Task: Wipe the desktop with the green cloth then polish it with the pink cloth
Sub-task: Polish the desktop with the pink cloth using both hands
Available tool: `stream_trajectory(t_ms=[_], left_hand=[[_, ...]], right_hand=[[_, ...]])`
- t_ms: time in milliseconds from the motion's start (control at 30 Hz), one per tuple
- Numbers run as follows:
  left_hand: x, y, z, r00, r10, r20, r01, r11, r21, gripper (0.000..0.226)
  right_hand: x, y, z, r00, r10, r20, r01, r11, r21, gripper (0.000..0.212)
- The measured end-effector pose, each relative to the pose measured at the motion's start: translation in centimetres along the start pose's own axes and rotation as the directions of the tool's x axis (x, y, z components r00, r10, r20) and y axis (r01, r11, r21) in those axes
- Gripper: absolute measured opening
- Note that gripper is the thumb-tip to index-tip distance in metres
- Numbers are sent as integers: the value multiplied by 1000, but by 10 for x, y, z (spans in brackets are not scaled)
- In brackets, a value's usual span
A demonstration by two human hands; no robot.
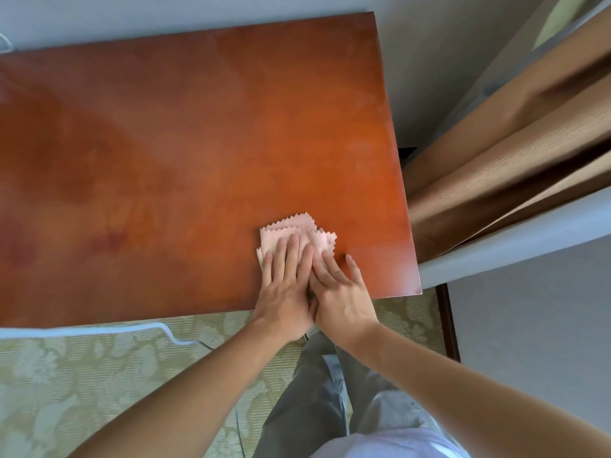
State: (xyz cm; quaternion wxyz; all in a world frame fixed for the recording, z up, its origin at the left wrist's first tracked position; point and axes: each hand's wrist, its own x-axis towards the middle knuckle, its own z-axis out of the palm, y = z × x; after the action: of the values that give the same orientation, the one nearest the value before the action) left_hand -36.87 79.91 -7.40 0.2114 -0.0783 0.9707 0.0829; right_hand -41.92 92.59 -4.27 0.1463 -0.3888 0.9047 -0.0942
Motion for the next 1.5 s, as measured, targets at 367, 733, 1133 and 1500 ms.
stream_trajectory(t_ms=[367, 733, 1133, 1500], left_hand=[[16, 47, -4, 998, 59, 24, -59, 998, -17, 93], [41, 108, -7, 991, 136, 15, -136, 991, 12, 88], [133, 114, -43, 994, 100, -39, -99, 995, 33, 87], [61, 132, -18, 979, 204, -1, -204, 979, -5, 86]], right_hand=[[-24, 44, 3, 984, 62, -166, -61, 998, 10, 51], [-47, 95, -14, 974, 167, -153, -170, 985, -5, 65], [25, 148, -44, 977, 211, -28, -209, 976, 53, 57], [-47, 118, -28, 974, 192, -122, -182, 980, 86, 63]])
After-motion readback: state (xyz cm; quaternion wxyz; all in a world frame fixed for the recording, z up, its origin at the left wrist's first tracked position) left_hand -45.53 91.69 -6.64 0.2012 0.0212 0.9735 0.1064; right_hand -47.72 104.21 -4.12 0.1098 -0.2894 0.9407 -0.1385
